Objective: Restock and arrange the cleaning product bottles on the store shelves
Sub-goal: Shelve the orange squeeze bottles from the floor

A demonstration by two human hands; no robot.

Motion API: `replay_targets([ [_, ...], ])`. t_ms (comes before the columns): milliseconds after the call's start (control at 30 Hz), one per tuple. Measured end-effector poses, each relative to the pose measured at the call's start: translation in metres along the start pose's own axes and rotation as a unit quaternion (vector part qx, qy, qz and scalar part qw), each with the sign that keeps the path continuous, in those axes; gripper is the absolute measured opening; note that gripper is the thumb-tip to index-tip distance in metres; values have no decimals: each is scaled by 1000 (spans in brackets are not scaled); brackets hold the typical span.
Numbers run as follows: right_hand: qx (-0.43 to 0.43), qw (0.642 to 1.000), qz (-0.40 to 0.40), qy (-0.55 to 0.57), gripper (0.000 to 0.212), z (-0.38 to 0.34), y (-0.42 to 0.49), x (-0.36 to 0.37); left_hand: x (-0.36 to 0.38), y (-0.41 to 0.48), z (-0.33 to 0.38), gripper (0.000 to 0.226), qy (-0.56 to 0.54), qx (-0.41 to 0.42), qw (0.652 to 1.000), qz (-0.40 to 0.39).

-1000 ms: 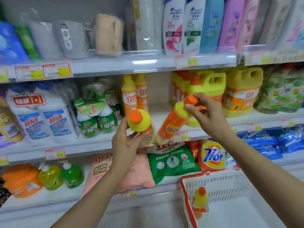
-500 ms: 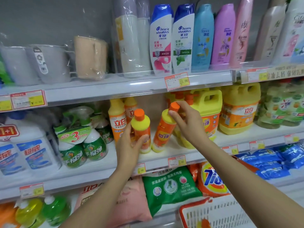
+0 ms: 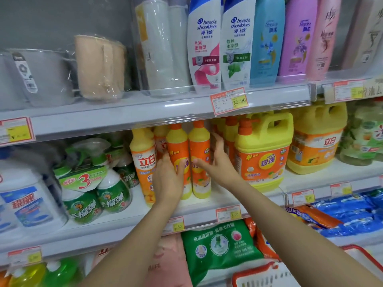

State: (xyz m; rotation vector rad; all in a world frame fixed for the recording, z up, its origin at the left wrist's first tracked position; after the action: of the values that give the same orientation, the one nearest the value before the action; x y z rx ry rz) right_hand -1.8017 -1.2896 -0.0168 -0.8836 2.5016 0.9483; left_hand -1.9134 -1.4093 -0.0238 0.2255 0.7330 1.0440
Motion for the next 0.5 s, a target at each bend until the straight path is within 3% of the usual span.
replay_targets([
  [167, 22, 999, -4, 33, 62, 12, -12, -6, 4, -33, -5, 70, 26, 17, 999, -28],
  [267, 5, 999, -2, 47, 57, 7, -25, -5, -3, -52, -13, 63, -14, 31, 999, -5],
  [333, 0, 998, -10, 70, 57, 1, -29, 2, 7, -60, -21, 63, -50, 20, 998, -41],
  [400, 2, 994, -40, 99, 55, -5, -30, 13, 19, -63, -25, 68, -123, -11, 988, -88],
  [500, 19, 986, -112, 121, 63, -2, -40, 36, 31, -60, -34, 75, -291, -114, 942, -119],
])
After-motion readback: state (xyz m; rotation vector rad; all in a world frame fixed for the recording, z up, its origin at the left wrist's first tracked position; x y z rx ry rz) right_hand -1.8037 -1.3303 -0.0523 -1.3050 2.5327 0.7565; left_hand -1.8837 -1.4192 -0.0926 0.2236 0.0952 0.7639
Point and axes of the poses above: each hand's wrist, its own y-axis towards the middle knuckle, its own x-axis out of the palm, z = x × y, the point moved 8 cm from there along y, towards the middle knuckle, and after that the axes turned 12 degrees about -y, right-handed, at the moved point
